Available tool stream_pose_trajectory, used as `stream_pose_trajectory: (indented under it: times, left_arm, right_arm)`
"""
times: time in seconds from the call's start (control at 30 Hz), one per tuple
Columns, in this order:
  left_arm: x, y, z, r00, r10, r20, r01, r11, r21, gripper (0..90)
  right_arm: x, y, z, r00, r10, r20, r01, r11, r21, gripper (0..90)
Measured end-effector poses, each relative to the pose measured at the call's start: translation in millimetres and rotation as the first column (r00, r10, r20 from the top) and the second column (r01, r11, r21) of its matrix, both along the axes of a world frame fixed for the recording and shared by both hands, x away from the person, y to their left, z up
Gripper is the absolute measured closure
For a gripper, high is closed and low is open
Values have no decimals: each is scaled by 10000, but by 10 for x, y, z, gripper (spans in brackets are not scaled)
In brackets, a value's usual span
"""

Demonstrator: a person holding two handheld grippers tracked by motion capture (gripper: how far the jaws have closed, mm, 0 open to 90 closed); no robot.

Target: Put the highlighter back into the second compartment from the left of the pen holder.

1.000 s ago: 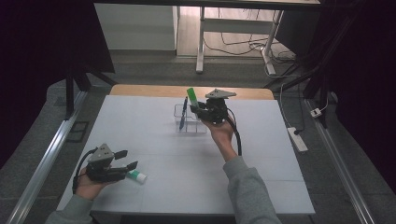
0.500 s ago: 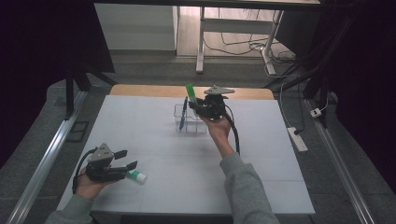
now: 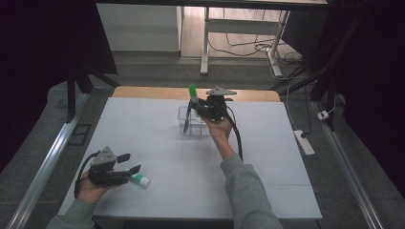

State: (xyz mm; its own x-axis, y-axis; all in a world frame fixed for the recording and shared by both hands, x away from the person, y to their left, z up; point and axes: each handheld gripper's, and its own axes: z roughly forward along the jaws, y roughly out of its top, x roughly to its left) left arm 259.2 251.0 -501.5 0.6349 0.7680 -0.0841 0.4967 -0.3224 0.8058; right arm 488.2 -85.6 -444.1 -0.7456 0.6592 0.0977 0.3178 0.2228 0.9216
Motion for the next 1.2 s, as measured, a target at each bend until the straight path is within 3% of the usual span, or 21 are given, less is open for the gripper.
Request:
stream_pose_trajectory:
  times: [0.4, 0.5, 0.53, 0.87, 1.2]
  left_arm:
    - [0, 12, 1, 10000, 83, 33, -83, 10000, 5, 358]
    - [-1, 18, 1, 9999, 105, 35, -105, 9999, 5, 358]
    - [-1, 19, 1, 9999, 101, 35, -101, 9999, 4, 358]
    - [-2, 14, 4, 9999, 99, 48, -99, 9999, 45, 358]
    - [0, 16, 7, 9999, 123, 43, -123, 9999, 37, 358]
  right_arm:
    - [36, 41, -63, 10000, 31, -54, -30, 9998, 204, 646]
    - [42, 39, -74, 9999, -72, -126, 75, 9996, 256, 444]
    - [41, 31, -70, 9997, -121, -207, 128, 9993, 341, 422]
    - [-58, -73, 18, 10000, -31, -11, 31, 9999, 168, 391]
    - [-168, -264, 42, 9998, 140, -113, -140, 9999, 23, 392]
